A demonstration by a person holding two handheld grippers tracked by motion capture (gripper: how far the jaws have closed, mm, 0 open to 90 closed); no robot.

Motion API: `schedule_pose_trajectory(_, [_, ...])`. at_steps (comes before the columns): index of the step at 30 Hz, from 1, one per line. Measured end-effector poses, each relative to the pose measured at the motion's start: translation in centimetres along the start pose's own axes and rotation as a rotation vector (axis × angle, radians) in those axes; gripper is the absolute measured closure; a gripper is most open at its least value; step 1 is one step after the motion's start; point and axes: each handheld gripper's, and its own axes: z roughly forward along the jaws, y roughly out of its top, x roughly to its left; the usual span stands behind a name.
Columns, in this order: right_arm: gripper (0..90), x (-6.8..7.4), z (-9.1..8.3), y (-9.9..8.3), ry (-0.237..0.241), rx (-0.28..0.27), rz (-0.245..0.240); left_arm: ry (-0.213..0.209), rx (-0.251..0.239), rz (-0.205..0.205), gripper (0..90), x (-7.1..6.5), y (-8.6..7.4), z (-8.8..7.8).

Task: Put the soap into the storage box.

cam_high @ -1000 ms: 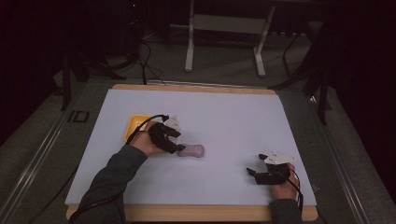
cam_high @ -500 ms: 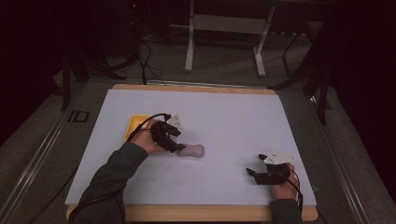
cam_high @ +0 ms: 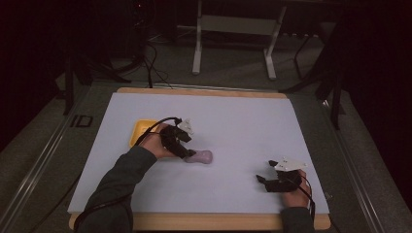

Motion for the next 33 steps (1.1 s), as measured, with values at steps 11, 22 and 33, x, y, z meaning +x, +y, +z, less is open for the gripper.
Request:
schedule_pose_trajectory(11, [21.8,0.0,0.1,0.0,0.001,0.005,-0.01,-0.001,0.053,0.037,32.3,-0.2,0.7,1.0])
schedule_pose_trajectory(22, [21.8,0.1,0.1,0.0,0.003,0.012,-0.01,-0.009,0.139,0.064,24.5,-0.6,1.3,2.6])
schedule_pose_trajectory(33, [21.8,0.2,0.1,0.0,0.002,0.011,-0.013,0.006,0.215,0.106,23.1,-0.9,2.1,4.5])
